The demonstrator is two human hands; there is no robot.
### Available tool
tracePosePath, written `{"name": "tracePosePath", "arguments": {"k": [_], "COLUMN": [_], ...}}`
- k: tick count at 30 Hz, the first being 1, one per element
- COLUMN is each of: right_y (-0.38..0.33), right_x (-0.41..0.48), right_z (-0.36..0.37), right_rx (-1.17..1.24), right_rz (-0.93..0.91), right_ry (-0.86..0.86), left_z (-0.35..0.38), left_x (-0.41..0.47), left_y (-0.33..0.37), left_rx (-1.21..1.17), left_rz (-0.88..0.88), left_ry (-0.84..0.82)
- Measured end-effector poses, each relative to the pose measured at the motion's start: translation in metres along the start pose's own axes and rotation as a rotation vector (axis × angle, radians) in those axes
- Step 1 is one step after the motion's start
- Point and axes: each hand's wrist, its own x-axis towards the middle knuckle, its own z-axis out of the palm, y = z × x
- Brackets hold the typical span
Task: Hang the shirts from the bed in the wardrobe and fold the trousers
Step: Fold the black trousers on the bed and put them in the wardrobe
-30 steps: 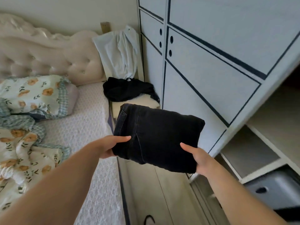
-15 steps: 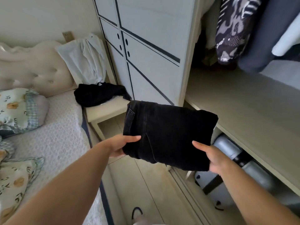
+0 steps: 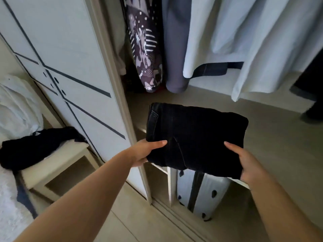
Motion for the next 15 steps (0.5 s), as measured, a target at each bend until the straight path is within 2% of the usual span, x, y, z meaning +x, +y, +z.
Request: {"name": "tracePosePath", "arguments": {"k": [10,15], "right_y": [-0.024,-0.022], "right_x": [0.017,0.026], "right_z": [-0.059,-0.084], "right_rx": [-0.063,-0.092], "right_rz": [-0.035,0.032], "right_ry": [0.326,0.556], "left_z": [0.063,0.096], "left_x": [0.108,0.148], "left_y": [0.027,0.035], "left_rx": [0.227,0.435], "left_rz": [-0.106,-0.042], "left_ry": [-0.063,0.009]}}
